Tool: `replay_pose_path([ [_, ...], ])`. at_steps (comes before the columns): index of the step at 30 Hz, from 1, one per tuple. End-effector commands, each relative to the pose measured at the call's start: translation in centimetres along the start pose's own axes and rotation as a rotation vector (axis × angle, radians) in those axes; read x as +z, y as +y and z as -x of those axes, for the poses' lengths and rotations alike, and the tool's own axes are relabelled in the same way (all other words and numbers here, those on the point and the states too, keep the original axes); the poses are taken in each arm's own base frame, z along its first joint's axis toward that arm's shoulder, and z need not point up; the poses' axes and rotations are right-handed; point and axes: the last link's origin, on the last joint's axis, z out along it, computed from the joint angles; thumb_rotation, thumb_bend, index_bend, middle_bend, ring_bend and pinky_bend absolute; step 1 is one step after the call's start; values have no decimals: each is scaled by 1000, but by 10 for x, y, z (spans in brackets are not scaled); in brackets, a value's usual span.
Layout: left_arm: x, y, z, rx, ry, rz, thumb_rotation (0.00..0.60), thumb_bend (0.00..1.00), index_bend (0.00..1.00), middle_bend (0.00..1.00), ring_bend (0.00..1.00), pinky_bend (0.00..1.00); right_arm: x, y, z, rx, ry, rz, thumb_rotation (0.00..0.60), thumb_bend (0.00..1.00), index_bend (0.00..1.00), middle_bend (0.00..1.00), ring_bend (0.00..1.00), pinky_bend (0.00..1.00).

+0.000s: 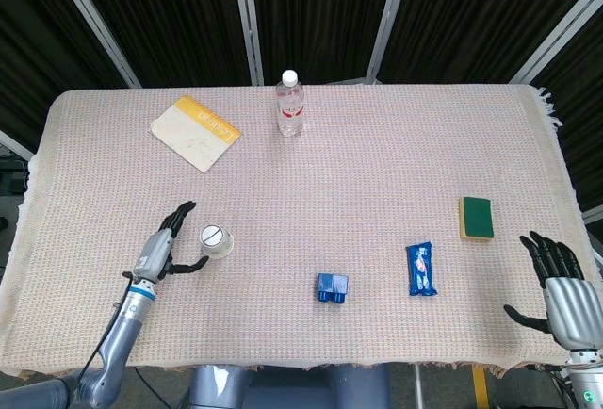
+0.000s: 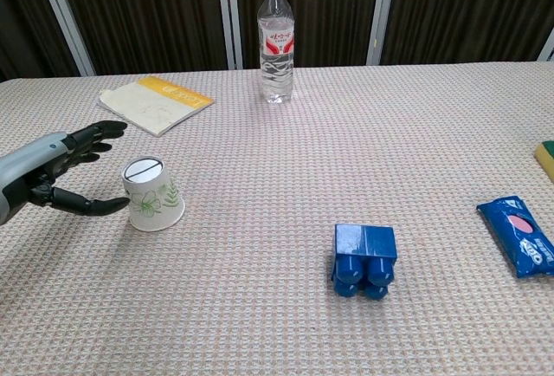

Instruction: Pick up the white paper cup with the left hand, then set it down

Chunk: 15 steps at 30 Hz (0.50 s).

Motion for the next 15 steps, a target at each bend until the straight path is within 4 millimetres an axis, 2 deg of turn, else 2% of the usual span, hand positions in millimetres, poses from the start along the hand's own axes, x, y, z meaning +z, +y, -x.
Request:
replay_pose_path([
  [1, -13, -3, -19, 101, 50, 45, 600, 189, 0, 0, 0, 0, 0, 0, 0, 2, 2, 1, 600, 44, 0, 0, 0, 0],
  [3, -23, -7, -30, 193, 80, 56, 600, 174, 0, 0, 0, 0, 1, 0, 0, -1, 4, 2, 600, 44, 0, 0, 0, 0],
  [9, -85, -18, -75, 622, 157, -40, 600, 107, 0, 0, 0, 0, 1, 0, 3, -8, -5, 4, 600, 44, 0, 0, 0, 0],
  [12, -107, -19, -89, 719, 197, -97, 600, 101, 0, 0, 0, 0, 1, -1, 2, -10, -1, 0, 600, 44, 0, 0, 0, 0],
  [15, -128, -21, -95, 745, 199, -158, 600, 100, 0, 0, 0, 0, 0, -3, 2, -10, 2, -3, 600, 44, 0, 0, 0, 0],
])
